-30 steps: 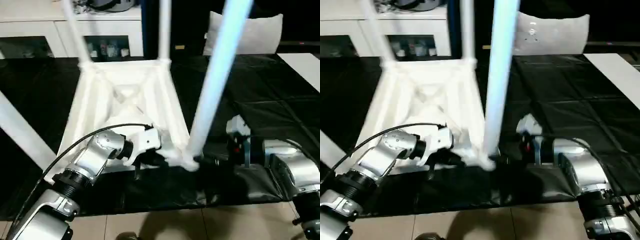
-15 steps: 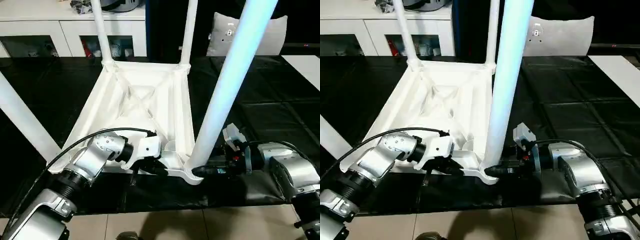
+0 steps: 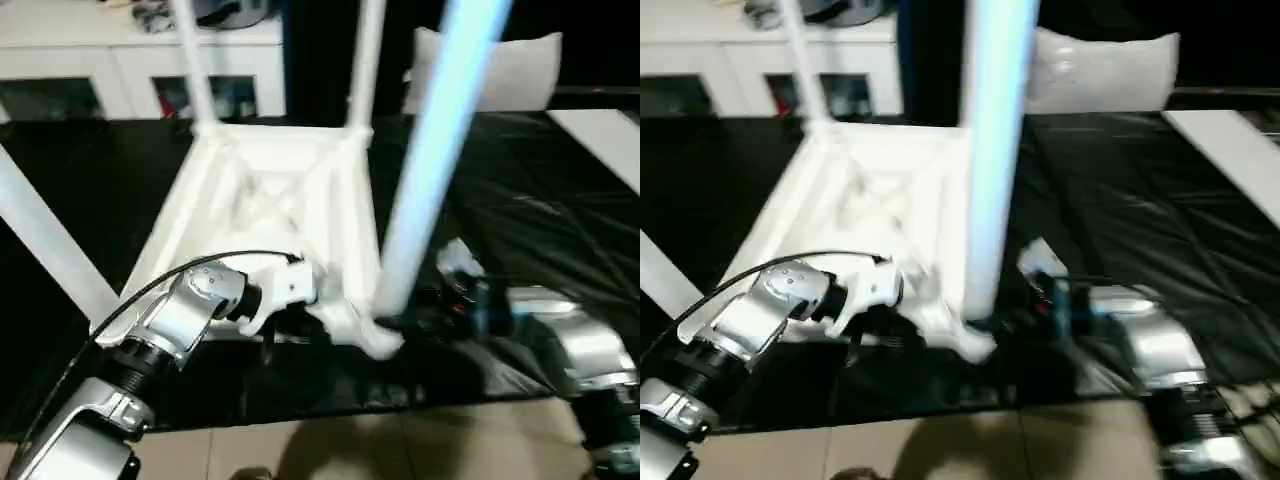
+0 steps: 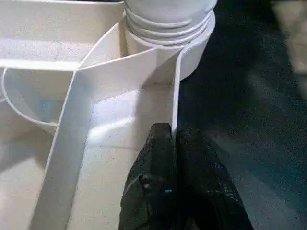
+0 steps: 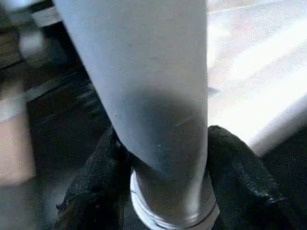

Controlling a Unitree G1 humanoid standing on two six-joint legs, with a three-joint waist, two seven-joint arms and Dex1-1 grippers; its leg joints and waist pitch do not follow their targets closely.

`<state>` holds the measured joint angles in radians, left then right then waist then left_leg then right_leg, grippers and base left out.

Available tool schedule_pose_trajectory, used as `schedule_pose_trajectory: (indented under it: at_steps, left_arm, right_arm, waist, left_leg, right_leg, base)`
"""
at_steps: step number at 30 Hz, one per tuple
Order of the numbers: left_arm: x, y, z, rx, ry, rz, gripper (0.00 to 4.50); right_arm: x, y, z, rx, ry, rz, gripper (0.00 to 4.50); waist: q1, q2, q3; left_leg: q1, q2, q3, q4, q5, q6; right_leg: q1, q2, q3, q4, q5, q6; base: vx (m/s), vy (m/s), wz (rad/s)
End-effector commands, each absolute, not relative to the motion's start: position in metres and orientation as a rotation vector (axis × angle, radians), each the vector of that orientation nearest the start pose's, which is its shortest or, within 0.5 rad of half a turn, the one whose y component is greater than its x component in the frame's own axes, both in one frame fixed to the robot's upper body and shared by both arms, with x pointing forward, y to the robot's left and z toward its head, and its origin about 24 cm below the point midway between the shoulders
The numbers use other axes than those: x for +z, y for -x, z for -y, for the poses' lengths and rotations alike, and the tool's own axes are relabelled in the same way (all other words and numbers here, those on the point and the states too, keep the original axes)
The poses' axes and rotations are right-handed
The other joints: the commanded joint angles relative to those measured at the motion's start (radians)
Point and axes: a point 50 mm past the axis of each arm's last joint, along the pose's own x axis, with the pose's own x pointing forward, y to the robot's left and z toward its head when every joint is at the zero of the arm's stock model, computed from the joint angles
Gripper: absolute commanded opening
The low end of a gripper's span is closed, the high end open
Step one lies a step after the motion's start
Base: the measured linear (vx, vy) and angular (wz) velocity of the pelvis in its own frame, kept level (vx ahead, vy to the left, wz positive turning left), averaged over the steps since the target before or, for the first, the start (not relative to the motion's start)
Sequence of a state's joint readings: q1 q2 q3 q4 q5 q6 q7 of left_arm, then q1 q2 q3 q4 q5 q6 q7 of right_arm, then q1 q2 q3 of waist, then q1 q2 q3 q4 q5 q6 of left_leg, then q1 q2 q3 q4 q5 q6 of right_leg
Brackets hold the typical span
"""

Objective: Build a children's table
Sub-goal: Rotate leg to tighten

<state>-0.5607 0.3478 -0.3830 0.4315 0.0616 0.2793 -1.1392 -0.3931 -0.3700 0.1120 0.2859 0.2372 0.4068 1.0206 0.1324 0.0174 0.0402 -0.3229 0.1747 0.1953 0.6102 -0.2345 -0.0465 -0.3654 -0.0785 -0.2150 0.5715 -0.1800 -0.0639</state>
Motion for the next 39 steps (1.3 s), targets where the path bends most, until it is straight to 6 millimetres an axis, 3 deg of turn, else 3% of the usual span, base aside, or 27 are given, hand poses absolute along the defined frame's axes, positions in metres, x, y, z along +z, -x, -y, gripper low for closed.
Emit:
schedule_pose_trajectory:
  at_steps: [1, 2, 3, 4, 5, 6, 7, 8, 9, 10, 11, 12, 13, 14, 15, 17, 18, 21, 24, 27, 32, 33, 35, 36, 39]
  left_arm:
    - [0.053, -0.31, -0.08, -1.281, -0.385, -0.478, 0.0]
    - [0.054, -0.312, -0.077, -1.243, -0.369, -0.479, 0.0]
    - [0.055, -0.316, -0.07, -1.167, -0.326, -0.475, 0.0]
    - [0.055, -0.317, -0.068, -1.152, -0.317, -0.473, 0.0]
    - [0.056, -0.319, -0.063, -1.118, -0.306, -0.462, 0.0]
    - [0.056, -0.32, -0.06, -1.097, -0.3, -0.455, 0.0]
    - [0.056, -0.321, -0.058, -1.088, -0.295, -0.452, 0.0]
    - [0.057, -0.322, -0.052, -1.051, -0.276, -0.443, 0.0]
    - [0.058, -0.321, -0.046, -1.046, -0.274, -0.437, 0.0]
    - [0.058, -0.321, -0.046, -1.046, -0.274, -0.437, 0.0]
    - [0.058, -0.32, -0.046, -1.052, -0.282, -0.435, 0.0]
    - [0.057, -0.32, -0.045, -1.059, -0.299, -0.434, 0.0]
    - [0.057, -0.319, -0.046, -1.066, -0.314, -0.435, 0.0]
    - [0.056, -0.319, -0.047, -1.068, -0.319, -0.436, 0.0]
    - [0.056, -0.319, -0.051, -1.073, -0.338, -0.434, 0.0]
    - [0.055, -0.319, -0.055, -1.081, -0.352, -0.432, 0.0]
    - [0.055, -0.319, -0.058, -1.093, -0.361, -0.43, 0.0]
    - [0.054, -0.316, -0.067, -1.141, -0.385, -0.432, 0.0]
    - [0.052, -0.314, -0.076, -1.185, -0.414, -0.442, 0.0]
    - [0.051, -0.31, -0.082, -1.26, -0.446, -0.44, 0.0]
    - [0.051, -0.299, -0.089, -1.444, -0.506, -0.417, 0.0]
    - [0.052, -0.296, -0.091, -1.487, -0.519, -0.422, 0.0]
    - [0.051, -0.295, -0.093, -1.505, -0.535, -0.428, 0.0]
    - [0.051, -0.294, -0.095, -1.535, -0.563, -0.435, 0.0]
    - [0.05, -0.292, -0.097, -1.578, -0.591, -0.443, 0.0]
  right_arm:
    - [0.049, -0.314, 0.142, 0.848, 0.007, -0.445, 2.02]
    - [0.048, -0.317, 0.142, 0.79, 0.005, -0.455, 2.02]
    - [0.046, -0.325, 0.139, 0.661, -0.014, -0.462, 1.99]
    - [0.046, -0.328, 0.139, 0.629, -0.019, -0.46, 1.99]
    - [0.046, -0.331, 0.137, 0.585, -0.024, -0.45, 1.99]
    - [0.046, -0.333, 0.135, 0.561, -0.026, -0.443, 1.99]
    - [0.047, -0.333, 0.134, 0.556, -0.029, -0.434, 1.99]
    - [0.048, -0.336, 0.13, 0.538, -0.04, -0.399, 2.32]
    - [0.05, -0.336, 0.127, 0.554, -0.02, -0.363, 2.51]
    - [0.05, -0.336, 0.127, 0.554, -0.02, -0.363, 2.65]
    - [0.051, -0.335, 0.126, 0.562, -0.035, -0.355, 2.67]
    - [0.053, -0.335, 0.126, 0.573, -0.031, -0.336, 2.74]
    - [0.054, -0.334, 0.126, 0.58, -0.026, -0.323, 2.86]
    - [0.054, -0.334, 0.127, 0.583, -0.025, -0.32, 2.98]
    - [0.056, -0.332, 0.13, 0.612, -0.027, -0.303, 3.07]
    - [0.058, -0.33, 0.135, 0.634, -0.024, -0.286, 3.12]
    - [0.059, -0.328, 0.139, 0.663, -0.015, -0.275, 3.19]
    - [0.064, -0.322, 0.156, 0.749, 0.01, -0.254, 3.53]
    - [0.069, -0.319, 0.171, 0.801, 0.034, -0.256, 3.66]
    - [0.073, -0.316, 0.182, 0.863, 0.066, -0.277, 3.95]
    - [0.075, -0.302, 0.189, 1.055, 0.168, -0.34, 4.16]
    - [0.076, -0.297, 0.189, 1.135, 0.184, -0.361, 4.16]
    - [0.076, -0.295, 0.189, 1.172, 0.183, -0.368, 4.16]
    - [0.076, -0.293, 0.188, 1.222, 0.184, -0.373, 3.91]
    - [0.076, -0.291, 0.186, 1.283, 0.178, -0.384, 3.82]
  waist:
    - [-0.012, -0.008, -0.045]
    - [-0.023, -0.005, -0.045]
    - [-0.051, 0.012, -0.051]
    - [-0.059, 0.019, -0.047]
    - [-0.061, 0.019, -0.052]
    - [-0.072, -0.011, -0.043]
    - [-0.066, -0.029, -0.039]
    - [-0.052, -0.039, -0.039]
    - [-0.024, -0.031, -0.062]
    - [-0.021, -0.024, -0.063]
    - [-0.024, -0.015, -0.07]
    - [-0.028, -0.016, -0.079]
    - [-0.027, -0.017, -0.083]
    - [-0.025, -0.02, -0.08]
    - [-0.02, -0.021, -0.078]
    - [-0.009, -0.021, -0.076]
    - [-0.007, -0.019, -0.074]
    - [0.001, -0.018, -0.067]
    - [0.009, -0.017, -0.061]
    - [0.015, -0.019, -0.062]
    - [0.018, -0.022, -0.068]
    - [0.027, -0.023, -0.069]
    - [0.034, -0.021, -0.068]
    - [0.037, -0.02, -0.069]
    - [0.045, -0.02, -0.067]
  left_leg:
    - [0.008, 0.072, -0.049, -0.063, -0.211, 0.004]
    - [0.007, 0.08, -0.053, -0.065, -0.223, 0.002]
    - [-0.005, 0.134, -0.081, -0.087, -0.306, 0.002]
    - [-0.012, 0.163, -0.093, -0.108, -0.361, 0.002]
    - [-0.007, 0.2, -0.108, -0.142, -0.429, -0.014]
    - [0.008, 0.134, -0.079, -0.116, -0.429, -0.053]
    - [0.019, 0.072, -0.06, -0.082, -0.366, -0.054]
    - [0.033, 0.022, -0.036, -0.041, -0.259, -0.029]
    - [-0.032, 0.029, -0.041, -0.054, -0.036, 0.053]
    - [-0.036, 0.042, -0.047, -0.066, -0.001, 0.064]
    - [-0.021, 0.074, -0.06, -0.067, 0.044, 0.075]
    - [-0.018, 0.096, -0.071, -0.06, 0.105, 0.09]
    - [-0.019, 0.097, -0.07, -0.054, 0.144, 0.101]
    - [-0.026, 0.088, -0.063, -0.051, 0.168, 0.126]
    - [-0.035, 0.079, -0.058, -0.048, 0.14, 0.139]
    - [-0.042, 0.068, -0.051, -0.047, 0.091, 0.141]
    - [-0.04, 0.07, -0.051, -0.05, 0.08, 0.139]
    - [-0.035, 0.075, -0.051, -0.055, 0.013, 0.12]
    - [-0.028, 0.075, -0.05, -0.061, -0.029, 0.097]
    - [-0.028, 0.072, -0.05, -0.06, -0.04, 0.087]
    - [-0.031, 0.076, -0.052, -0.057, -0.006, 0.101]
    - [-0.036, 0.074, -0.051, -0.054, 0.004, 0.11]
    - [-0.032, 0.08, -0.051, -0.054, 0.01, 0.12]
    - [-0.031, 0.08, -0.051, -0.054, 0.01, 0.12]
    - [-0.028, 0.085, -0.052, -0.057, -0.005, 0.106]
  right_leg:
    - [0.042, -0.115, 0.05, -0.149, -0.588, 0.141]
    - [0.045, -0.115, 0.044, -0.149, -0.574, 0.141]
    - [0.071, -0.119, 0.048, -0.122, -0.497, 0.118]
    - [0.078, -0.118, 0.059, -0.091, -0.453, 0.1]
    - [0.079, -0.121, 0.113, -0.01, -0.306, 0.061]
    - [0.046, -0.141, 0.132, -0.063, -0.341, 0.024]
    - [0.028, -0.149, 0.125, -0.108, -0.497, 0.039]
    - [0.013, -0.153, 0.114, -0.135, -0.633, 0.062]
    - [0.069, -0.153, 0.121, -0.105, -0.577, 0.085]
    - [0.064, -0.135, 0.112, -0.098, -0.489, 0.08]
    - [0.046, -0.117, 0.107, -0.08, -0.311, 0.045]
    - [0.04, -0.12, 0.112, -0.045, -0.135, -0.015]
    - [0.041, -0.124, 0.116, -0.029, -0.048, -0.046]
    - [0.039, -0.127, 0.119, -0.018, 0.048, -0.096]
    - [0.043, -0.13, 0.118, -0.018, 0.049, -0.115]
    - [0.049, -0.132, 0.115, -0.031, -0.015, -0.097]
    - [0.048, -0.129, 0.113, -0.037, -0.046, -0.086]
    - [0.046, -0.121, 0.106, -0.061, -0.196, -0.006]
    - [0.042, -0.118, 0.103, -0.077, -0.29, 0.032]
    - [0.044, -0.116, 0.103, -0.079, -0.311, 0.055]
    - [0.042, -0.115, 0.104, -0.065, -0.242, 0.049]
    - [0.046, -0.115, 0.105, -0.06, -0.221, 0.049]
    - [0.04, -0.113, 0.103, -0.059, -0.213, 0.042]
    - [0.039, -0.114, 0.103, -0.059, -0.213, 0.039]
    - [0.038, -0.117, 0.103, -0.061, -0.242, 0.028]
  base:
    - [0.0, 0.0, 0.0]
    - [0.0, 0.0, 0.0]
    - [0.0, 0.0, 0.0]
    - [0.0, 0.0, 0.0]
    - [0.0, 0.0, 0.0]
    - [0.0, 0.0, 0.0]
    - [0.0, 0.0, 0.0]
    - [0.0, 0.0, 0.0]
    - [0.0, 0.0, 0.0]
    - [0.0, 0.0, 0.0]
    - [0.056, -0.008, 0.02]
    - [0.056, -0.008, 0.02]
    - [0.073, 0.001, 0.03]
    - [0.0, 0.0, 0.0]
    - [0.0, 0.0, 0.0]
    - [0.0, 0.0, 0.0]
    - [0.0, 0.0, 0.0]
    - [0.0, 0.0, 0.0]
    - [0.0, 0.0, 0.0]
    - [0.0, 0.0, 0.0]
    - [0.0, 0.0, 0.0]
    - [0.0, 0.0, 0.0]
    - [0.0, 0.0, 0.0]
    - [0.0, 0.0, 0.0]
    - [0.0, 0.0, 0.0]
